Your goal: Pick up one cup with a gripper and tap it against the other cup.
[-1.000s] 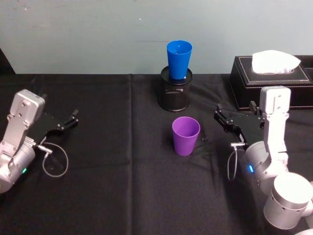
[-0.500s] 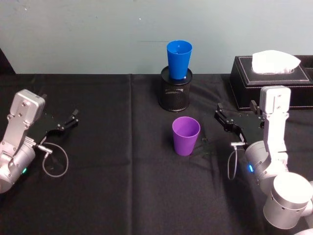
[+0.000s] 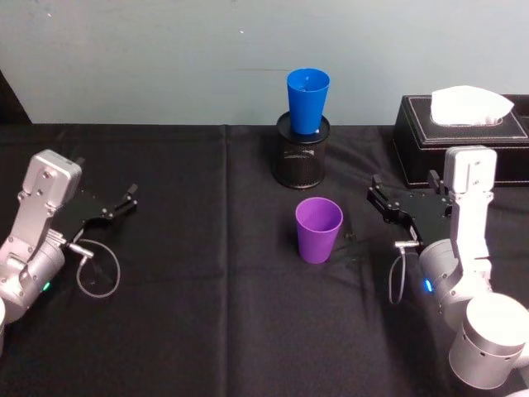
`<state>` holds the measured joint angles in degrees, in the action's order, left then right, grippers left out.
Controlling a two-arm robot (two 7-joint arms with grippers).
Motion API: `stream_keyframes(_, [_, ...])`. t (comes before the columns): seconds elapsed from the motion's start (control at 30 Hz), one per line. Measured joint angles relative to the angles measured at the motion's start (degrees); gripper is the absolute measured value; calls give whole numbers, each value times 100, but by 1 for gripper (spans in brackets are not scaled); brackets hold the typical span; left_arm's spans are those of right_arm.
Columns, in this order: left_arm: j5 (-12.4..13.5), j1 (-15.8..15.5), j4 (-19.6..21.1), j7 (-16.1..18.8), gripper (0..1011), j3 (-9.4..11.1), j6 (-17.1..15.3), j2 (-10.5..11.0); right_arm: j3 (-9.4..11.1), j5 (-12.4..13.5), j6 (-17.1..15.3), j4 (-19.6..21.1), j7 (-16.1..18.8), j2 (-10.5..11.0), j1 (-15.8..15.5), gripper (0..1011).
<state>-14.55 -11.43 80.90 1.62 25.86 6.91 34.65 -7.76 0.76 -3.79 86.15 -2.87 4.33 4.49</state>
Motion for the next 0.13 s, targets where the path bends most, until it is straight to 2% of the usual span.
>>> stream_keyframes(0.13, [0, 0, 0, 0, 1005, 0, 0, 0, 0, 0, 1, 0, -2, 0, 0, 1003])
